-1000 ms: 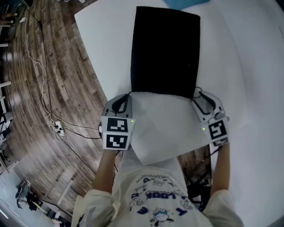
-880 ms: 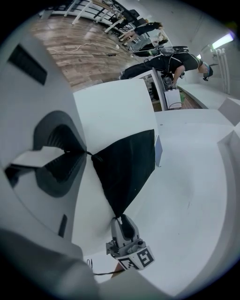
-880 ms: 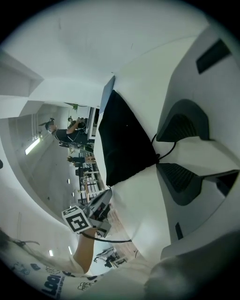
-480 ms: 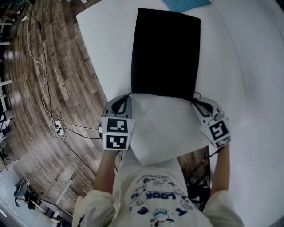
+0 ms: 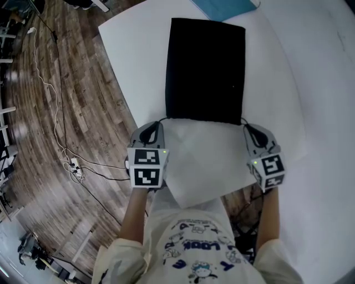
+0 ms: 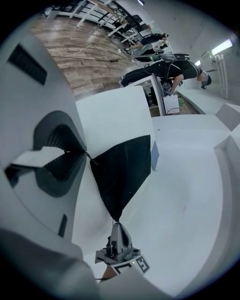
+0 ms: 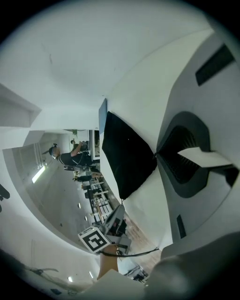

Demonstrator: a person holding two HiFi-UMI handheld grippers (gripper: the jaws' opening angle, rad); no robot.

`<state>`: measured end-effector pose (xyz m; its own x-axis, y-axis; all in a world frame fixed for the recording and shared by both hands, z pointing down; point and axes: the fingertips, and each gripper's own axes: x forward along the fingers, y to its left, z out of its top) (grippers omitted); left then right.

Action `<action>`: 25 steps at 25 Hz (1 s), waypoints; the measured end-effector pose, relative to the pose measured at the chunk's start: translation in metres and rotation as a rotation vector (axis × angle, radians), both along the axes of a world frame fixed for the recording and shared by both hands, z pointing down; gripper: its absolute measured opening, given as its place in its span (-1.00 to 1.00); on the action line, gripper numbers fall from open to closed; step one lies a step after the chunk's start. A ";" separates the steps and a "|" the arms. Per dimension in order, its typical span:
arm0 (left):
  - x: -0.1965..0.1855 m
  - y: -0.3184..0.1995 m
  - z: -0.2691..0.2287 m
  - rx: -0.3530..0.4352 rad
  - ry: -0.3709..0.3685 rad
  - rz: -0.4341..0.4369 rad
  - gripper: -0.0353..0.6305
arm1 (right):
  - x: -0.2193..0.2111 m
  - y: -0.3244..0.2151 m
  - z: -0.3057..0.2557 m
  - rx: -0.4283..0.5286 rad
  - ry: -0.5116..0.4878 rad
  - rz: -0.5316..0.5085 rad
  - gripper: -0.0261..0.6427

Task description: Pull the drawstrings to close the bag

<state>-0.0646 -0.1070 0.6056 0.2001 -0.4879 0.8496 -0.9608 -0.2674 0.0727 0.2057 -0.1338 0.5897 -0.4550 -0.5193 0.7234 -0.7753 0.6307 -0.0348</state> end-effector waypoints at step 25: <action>-0.025 -0.021 -0.098 0.241 0.041 -0.071 -0.88 | 0.037 0.004 -0.134 0.369 0.051 0.677 -0.92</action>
<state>-0.0894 -0.1277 0.5074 0.1898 -0.6893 0.6992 -0.9754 -0.2138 0.0540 0.2424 -0.1293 0.4561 0.0772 -0.8841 0.4610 -0.9912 -0.0180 0.1314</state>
